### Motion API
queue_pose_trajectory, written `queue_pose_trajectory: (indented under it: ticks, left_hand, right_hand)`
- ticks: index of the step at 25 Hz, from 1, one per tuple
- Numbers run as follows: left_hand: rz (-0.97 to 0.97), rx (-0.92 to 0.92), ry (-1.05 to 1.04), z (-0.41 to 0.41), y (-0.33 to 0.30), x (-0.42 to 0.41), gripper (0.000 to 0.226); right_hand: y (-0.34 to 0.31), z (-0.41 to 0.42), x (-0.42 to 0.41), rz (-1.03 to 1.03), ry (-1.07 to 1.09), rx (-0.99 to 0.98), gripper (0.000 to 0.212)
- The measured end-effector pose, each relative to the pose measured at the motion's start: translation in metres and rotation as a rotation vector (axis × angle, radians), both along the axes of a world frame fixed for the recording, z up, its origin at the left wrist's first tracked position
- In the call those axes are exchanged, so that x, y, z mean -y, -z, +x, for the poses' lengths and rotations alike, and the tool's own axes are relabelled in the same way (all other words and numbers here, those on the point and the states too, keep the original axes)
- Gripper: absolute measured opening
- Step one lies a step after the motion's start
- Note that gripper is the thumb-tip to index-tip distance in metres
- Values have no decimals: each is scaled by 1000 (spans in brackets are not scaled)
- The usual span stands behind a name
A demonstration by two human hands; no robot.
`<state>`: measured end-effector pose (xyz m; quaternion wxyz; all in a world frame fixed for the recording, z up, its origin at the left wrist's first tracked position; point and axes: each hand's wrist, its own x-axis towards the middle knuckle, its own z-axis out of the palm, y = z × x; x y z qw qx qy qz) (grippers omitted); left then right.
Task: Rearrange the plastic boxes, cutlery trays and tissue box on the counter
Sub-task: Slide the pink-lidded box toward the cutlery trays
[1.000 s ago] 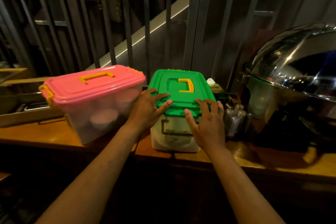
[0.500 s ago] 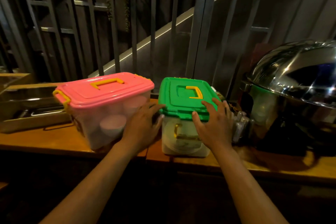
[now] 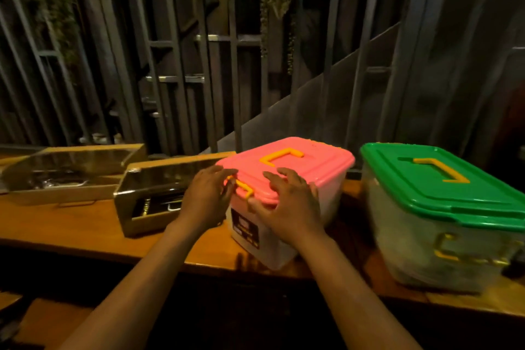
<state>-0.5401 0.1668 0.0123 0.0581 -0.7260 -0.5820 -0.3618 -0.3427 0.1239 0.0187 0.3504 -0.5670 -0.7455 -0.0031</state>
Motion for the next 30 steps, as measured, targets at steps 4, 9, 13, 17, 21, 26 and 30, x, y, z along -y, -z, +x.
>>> queue_pose_trajectory:
  ticks: [4,9,13,17,21,26,30]
  left_hand:
    - [-149,146,-19,-12,-5,-26,47]
    - [-324,541,103,10,-9,-38,49]
    - [-325,582,36,56,1,-27,53]
    - [-340,446,-109,106,-2,0,58]
    - [-373,340,-161,145,-9,23,57]
    - [-395,264,-128,150,-17,28,55]
    - [-416,244,-82,144,-18,30,54]
  right_hand:
    - [7,-23,-6,25,123,82,64]
    - [7,8,-5,77,67,7,53]
    - [7,70,-1,26,27,-48,56]
    - [-6,118,15,-60,126,124,65]
    - [-8,156,30,-71,200,191,61]
    - [-1,161,35,-14,197,247,58]
    - [-1,157,39,16,204,236,54]
